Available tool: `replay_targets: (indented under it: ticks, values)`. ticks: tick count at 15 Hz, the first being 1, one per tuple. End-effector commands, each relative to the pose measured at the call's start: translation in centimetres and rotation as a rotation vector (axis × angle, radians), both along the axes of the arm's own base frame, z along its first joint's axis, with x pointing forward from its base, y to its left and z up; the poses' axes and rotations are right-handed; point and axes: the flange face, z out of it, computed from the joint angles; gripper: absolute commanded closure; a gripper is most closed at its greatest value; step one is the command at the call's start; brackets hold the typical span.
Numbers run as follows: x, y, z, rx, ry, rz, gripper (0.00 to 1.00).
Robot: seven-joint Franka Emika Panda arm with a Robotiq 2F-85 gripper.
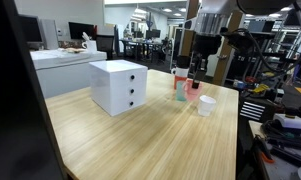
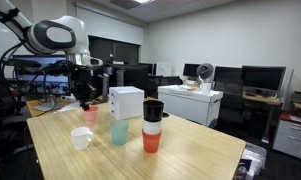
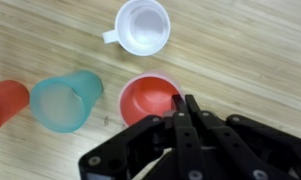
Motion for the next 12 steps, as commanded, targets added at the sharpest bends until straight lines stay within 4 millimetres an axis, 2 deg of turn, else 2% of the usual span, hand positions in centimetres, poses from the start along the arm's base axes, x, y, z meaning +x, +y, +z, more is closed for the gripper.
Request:
replay_targets:
  ticks: [1,5,11,12]
  values:
    - [-0.9,1.4,-1.4,-0.008,-0.036,0.039,0.96]
    - [-1.5,2.7,-2.9,-0.010,-0.045,0.075,0.96]
    - [-2.5,3.8,-4.0,-0.011,-0.035,0.113,0.96]
    - [-1.7,3.9,-3.8,-0.012,-0.032,0.115,0.96]
